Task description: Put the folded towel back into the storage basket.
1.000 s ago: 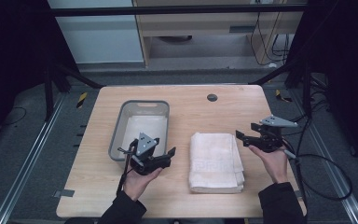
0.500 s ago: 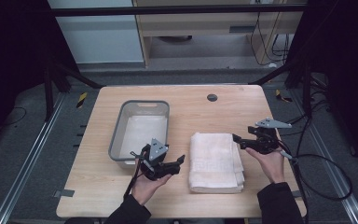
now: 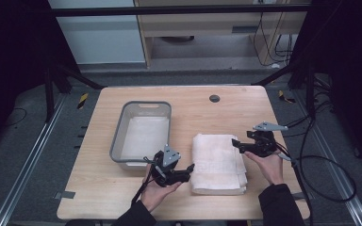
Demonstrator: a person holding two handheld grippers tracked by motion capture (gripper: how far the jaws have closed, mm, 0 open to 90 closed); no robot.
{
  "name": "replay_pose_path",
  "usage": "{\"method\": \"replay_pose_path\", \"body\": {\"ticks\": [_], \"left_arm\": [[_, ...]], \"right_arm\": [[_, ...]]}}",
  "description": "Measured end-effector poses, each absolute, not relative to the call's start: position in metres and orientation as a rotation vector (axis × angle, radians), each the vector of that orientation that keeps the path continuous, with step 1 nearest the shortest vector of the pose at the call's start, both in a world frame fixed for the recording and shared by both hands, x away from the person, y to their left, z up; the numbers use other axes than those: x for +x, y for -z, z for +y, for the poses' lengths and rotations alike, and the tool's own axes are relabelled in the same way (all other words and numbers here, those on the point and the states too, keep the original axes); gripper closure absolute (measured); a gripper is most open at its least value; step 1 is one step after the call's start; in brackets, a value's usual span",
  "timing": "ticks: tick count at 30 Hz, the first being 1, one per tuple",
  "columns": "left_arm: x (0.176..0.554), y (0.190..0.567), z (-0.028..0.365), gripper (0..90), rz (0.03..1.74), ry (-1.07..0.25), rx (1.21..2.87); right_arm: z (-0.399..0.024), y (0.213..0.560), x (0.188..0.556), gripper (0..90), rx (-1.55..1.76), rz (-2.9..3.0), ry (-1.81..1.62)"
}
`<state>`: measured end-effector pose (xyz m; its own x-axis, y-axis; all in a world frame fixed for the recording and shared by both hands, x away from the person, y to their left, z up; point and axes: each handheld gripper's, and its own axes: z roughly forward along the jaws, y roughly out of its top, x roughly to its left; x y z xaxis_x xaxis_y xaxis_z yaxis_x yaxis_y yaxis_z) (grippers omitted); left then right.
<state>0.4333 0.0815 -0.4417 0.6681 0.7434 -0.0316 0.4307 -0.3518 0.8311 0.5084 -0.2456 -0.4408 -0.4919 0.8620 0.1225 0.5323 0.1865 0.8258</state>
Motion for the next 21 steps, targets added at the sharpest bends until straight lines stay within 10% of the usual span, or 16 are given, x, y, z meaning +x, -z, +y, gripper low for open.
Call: {"method": "replay_pose_path", "body": {"ticks": [21], "left_arm": [[0.436, 0.467, 0.065, 27.3, 0.926, -0.394, 2.058]], "right_arm": [[-0.241, 0.465, 0.515, 24.7, 1.354, 2.145, -1.157]]}}
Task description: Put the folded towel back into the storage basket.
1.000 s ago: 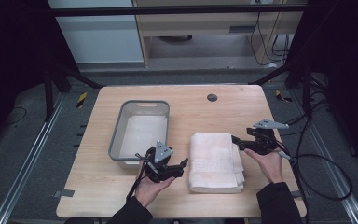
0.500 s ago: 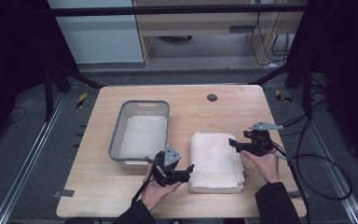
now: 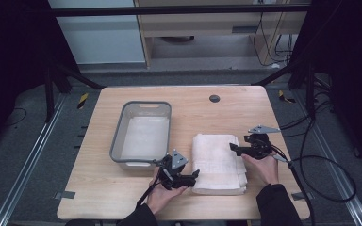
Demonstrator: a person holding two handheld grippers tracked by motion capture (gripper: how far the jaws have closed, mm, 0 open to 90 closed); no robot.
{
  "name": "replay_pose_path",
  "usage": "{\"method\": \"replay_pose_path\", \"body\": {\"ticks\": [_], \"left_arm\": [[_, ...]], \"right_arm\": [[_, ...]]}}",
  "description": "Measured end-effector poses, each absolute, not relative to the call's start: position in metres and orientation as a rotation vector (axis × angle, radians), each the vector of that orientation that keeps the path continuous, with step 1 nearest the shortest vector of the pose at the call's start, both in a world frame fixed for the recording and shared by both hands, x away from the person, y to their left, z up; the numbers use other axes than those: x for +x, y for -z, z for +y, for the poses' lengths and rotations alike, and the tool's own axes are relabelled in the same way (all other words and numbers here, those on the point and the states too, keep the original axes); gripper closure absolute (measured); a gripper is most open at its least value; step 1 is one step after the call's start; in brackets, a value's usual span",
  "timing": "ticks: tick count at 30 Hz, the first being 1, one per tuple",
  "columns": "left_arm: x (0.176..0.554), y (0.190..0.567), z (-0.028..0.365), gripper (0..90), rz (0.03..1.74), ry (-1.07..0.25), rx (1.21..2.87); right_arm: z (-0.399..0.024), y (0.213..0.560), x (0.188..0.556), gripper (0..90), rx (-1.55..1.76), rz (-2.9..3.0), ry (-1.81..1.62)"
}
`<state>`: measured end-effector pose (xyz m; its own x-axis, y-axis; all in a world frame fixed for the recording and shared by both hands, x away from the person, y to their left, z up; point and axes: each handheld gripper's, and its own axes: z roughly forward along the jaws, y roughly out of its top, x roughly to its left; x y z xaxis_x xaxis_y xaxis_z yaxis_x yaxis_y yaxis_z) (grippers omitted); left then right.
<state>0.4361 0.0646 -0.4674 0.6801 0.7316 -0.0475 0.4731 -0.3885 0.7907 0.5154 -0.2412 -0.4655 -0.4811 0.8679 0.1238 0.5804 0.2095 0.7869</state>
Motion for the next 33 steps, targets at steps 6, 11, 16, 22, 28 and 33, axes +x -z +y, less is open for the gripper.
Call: {"method": "replay_pose_path", "body": {"ticks": [6, 11, 16, 22, 28, 33], "left_arm": [[0.438, 0.475, 0.061, 25.5, 0.939, -0.370, 2.081], [0.440, 0.481, 0.059, 24.9, 0.948, -0.343, 2.084], [0.441, 0.486, 0.057, 24.8, 0.950, -0.337, 2.093], [0.443, 0.489, 0.056, 25.3, 0.951, -0.317, 2.097], [0.444, 0.492, 0.054, 27.8, 0.953, -0.301, 2.098], [0.445, 0.493, 0.053, 30.2, 0.953, -0.284, 2.103]], "right_arm": [[-0.238, 0.473, 0.517, 25.2, 1.362, 2.164, -1.148], [-0.235, 0.479, 0.519, 25.2, 1.368, 2.178, -1.143], [-0.233, 0.483, 0.520, 25.3, 1.389, 2.190, -1.153], [-0.232, 0.488, 0.521, 25.1, 1.402, 2.195, -1.149], [-0.232, 0.493, 0.522, 25.9, 1.435, 2.202, -1.146], [-0.230, 0.496, 0.524, 26.7, 1.459, 2.210, -1.143]]}}
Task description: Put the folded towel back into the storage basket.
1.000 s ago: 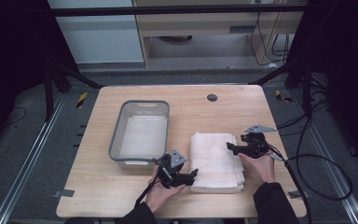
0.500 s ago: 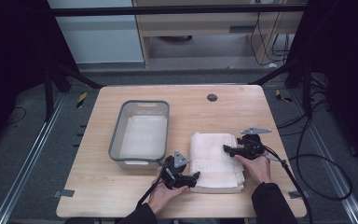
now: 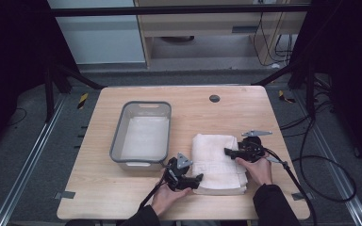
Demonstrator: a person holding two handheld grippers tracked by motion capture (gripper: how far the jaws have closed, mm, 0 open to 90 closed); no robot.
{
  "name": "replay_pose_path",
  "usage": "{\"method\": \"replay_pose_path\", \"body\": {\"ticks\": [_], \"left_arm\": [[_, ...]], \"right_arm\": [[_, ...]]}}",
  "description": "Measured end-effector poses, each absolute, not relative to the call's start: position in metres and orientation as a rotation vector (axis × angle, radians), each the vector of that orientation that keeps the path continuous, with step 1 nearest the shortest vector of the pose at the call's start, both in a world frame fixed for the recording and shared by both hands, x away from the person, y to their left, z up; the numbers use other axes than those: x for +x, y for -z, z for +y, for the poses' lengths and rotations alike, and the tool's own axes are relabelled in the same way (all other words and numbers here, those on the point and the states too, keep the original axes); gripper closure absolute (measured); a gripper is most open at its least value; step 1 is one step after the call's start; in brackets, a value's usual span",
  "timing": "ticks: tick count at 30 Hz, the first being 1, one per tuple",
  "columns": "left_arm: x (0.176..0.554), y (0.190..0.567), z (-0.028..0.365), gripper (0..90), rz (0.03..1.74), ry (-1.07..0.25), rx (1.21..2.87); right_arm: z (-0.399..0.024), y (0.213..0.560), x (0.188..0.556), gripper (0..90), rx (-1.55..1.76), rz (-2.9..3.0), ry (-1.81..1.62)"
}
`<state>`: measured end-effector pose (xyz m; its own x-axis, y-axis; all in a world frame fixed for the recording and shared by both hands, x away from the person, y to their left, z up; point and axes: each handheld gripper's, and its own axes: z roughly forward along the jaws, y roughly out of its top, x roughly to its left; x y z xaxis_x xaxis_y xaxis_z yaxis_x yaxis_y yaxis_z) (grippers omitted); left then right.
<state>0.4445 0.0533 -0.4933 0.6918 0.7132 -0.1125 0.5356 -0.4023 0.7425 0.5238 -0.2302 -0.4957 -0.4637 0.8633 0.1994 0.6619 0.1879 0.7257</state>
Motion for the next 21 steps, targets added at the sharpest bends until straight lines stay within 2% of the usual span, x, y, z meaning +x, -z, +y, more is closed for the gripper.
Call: {"method": "replay_pose_path", "body": {"ticks": [12, 16, 21], "left_arm": [[0.4490, 0.4973, 0.0527, 35.1, 0.944, -0.198, 2.093], [0.4526, 0.4983, 0.0547, 40.7, 0.932, -0.133, 2.092], [0.4522, 0.4979, 0.0536, 46.2, 0.921, -0.122, 2.096]], "right_arm": [[-0.2300, 0.4984, 0.5255, 37.4, 1.519, 2.234, -1.193], [-0.2313, 0.4991, 0.5255, 41.4, 1.548, 2.239, -1.221], [-0.2318, 0.4989, 0.5257, 48.8, 1.587, 2.248, -1.253]]}}
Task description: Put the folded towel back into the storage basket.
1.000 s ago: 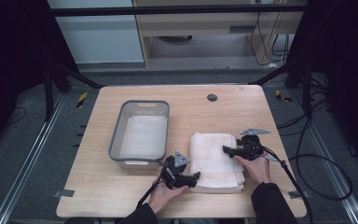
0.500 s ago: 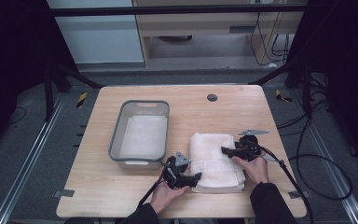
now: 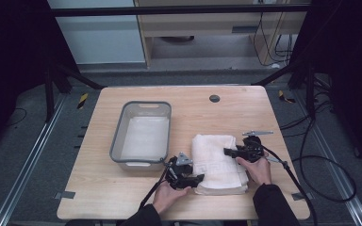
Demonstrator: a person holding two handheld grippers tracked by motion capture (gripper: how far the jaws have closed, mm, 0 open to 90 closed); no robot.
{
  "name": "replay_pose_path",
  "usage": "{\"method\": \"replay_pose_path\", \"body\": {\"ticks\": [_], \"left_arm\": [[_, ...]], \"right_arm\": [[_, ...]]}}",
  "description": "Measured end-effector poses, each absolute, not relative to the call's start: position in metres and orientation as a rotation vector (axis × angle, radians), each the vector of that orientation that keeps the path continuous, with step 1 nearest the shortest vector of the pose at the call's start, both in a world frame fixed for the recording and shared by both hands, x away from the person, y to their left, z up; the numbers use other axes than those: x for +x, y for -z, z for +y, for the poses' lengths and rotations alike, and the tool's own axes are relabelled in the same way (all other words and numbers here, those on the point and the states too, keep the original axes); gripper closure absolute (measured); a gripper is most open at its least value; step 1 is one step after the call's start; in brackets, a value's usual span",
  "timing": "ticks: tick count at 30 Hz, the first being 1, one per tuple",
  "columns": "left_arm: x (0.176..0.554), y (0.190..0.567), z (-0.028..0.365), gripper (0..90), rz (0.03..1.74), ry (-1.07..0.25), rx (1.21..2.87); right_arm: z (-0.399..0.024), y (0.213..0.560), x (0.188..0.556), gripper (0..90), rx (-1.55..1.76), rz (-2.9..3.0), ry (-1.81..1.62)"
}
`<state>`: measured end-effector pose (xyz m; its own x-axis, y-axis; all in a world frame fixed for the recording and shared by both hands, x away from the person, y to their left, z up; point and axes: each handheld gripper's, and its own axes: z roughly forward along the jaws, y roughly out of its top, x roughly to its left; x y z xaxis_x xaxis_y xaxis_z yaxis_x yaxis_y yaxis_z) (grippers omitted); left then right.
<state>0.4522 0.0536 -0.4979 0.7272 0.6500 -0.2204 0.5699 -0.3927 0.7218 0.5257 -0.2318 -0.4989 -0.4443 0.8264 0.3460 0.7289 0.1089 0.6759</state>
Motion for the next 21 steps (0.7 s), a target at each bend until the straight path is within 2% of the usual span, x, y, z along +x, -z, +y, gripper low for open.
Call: {"method": "replay_pose_path", "body": {"ticks": [6, 12, 16, 21], "left_arm": [[0.4542, 0.4980, 0.0541, 53.1, 0.921, -0.068, 2.095], [0.4538, 0.4964, 0.0530, 64.7, 0.916, -0.044, 2.089], [0.4536, 0.4953, 0.0544, 69.6, 0.923, -0.035, 2.080], [0.4556, 0.4920, 0.0571, 71.6, 0.905, 0.000, 2.090]], "right_arm": [[-0.2317, 0.4996, 0.5256, 55.8, 1.608, 2.255, -1.285], [-0.2319, 0.4978, 0.5252, 65.2, 1.610, 2.259, -1.306], [-0.2326, 0.4961, 0.5247, 67.4, 1.611, 2.254, -1.321], [-0.2345, 0.4930, 0.5248, 68.1, 1.611, 2.258, -1.339]]}}
